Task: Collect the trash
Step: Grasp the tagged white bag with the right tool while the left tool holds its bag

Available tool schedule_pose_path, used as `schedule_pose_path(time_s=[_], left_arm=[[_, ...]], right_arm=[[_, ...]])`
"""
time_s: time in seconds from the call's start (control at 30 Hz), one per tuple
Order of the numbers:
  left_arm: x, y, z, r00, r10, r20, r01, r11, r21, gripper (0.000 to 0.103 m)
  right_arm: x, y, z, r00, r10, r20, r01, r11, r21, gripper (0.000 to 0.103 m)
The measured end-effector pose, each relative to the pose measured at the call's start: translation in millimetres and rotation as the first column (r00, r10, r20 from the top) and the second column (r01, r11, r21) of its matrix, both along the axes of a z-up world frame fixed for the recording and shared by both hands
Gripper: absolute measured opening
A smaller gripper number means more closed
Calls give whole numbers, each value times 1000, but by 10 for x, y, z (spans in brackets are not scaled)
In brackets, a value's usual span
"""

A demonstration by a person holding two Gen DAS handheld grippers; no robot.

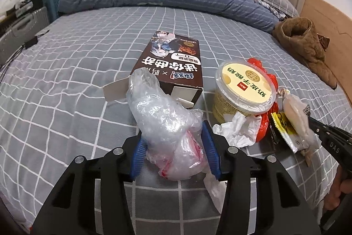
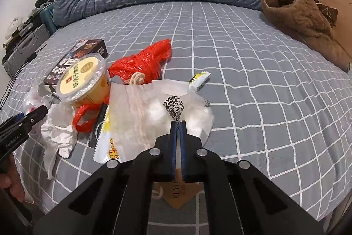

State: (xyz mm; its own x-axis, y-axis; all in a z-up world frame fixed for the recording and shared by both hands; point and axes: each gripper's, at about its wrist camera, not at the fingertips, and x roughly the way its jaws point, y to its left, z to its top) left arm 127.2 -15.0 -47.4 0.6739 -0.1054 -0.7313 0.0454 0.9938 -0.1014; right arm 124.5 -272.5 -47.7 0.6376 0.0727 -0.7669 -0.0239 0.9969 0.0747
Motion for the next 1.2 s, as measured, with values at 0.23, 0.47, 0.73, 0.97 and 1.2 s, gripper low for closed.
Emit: schedule_pose_path(time_s=[0.23,0.47,0.73,0.97,1.2], left_arm=[[-49,-25,112,1000,-9,22,8,1000,12,47],[-33,-35,16,1000,-5,-1,5,999,32,47],[-23,-32,-8,1000,-2,-6,3,999,34,47],[-42,-37,-42,1000,-12,-13,13,999,41,47],[-53,-51,-48,1000,-16,-14,17,999,43,47]], right_arm=[[-96,29,173,1000,15,26,-15,1000,-13,2],[-113,134,28,998,50,-37,-52,997,-54,6],[-66,61,-26,1000,11,3,-10,1000,-24,58],[72,-37,-268,997,-7,-71,11,998,55,64],[94,2,-336,995,10,-96,-5,999,52,46]])
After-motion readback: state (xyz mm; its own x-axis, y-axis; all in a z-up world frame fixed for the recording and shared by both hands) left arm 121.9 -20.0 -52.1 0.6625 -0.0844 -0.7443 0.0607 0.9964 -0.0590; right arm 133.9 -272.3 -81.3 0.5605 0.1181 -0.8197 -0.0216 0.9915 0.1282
